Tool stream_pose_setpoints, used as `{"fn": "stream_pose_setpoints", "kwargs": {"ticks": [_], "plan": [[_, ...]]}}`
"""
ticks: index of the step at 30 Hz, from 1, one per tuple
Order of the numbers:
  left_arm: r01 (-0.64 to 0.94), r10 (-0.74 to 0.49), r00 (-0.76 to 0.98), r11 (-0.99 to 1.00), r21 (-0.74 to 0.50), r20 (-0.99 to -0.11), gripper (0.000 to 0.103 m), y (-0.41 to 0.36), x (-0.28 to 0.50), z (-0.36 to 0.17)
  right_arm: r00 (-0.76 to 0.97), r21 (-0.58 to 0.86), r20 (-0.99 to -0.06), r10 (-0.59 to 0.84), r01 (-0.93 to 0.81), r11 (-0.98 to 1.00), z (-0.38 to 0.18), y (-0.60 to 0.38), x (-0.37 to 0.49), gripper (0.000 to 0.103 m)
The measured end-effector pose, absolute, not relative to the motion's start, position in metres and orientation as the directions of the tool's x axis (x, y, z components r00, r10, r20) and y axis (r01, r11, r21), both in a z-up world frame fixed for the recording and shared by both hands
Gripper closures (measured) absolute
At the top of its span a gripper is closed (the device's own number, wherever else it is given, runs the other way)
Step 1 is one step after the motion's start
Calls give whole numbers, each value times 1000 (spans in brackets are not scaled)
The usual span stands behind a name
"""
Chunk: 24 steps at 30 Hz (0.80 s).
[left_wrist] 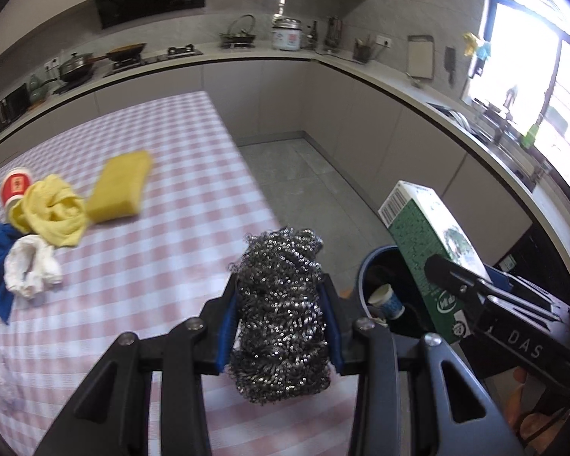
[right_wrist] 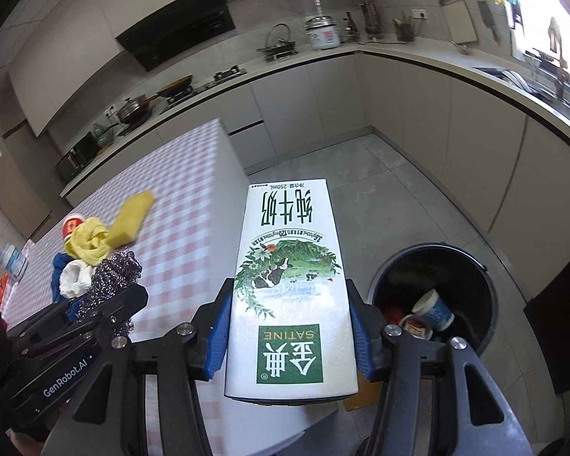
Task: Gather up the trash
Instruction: 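Carry carton and scrubber over the black bucket and open both grippers to drop them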
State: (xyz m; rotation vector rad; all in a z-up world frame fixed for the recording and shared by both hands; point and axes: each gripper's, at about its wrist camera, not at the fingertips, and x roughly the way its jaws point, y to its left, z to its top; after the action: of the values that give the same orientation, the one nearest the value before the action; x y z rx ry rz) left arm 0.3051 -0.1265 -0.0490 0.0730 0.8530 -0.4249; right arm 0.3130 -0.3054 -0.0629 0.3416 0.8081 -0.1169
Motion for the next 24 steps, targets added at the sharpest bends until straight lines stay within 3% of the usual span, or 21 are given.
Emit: {"fn": "stream_pose_setpoints", "kwargs": {"ticks": [11,24], "plan": [[504,-413,476,851,-144,-776,63,-245,298,-76,626,243,-777,-59,386,890,-106,-423,277,47],[450,-332,397,883,-135,-856,62,-329,325,-156,526,233,-850,-19,409,882,-189,-510,298,47]]}}
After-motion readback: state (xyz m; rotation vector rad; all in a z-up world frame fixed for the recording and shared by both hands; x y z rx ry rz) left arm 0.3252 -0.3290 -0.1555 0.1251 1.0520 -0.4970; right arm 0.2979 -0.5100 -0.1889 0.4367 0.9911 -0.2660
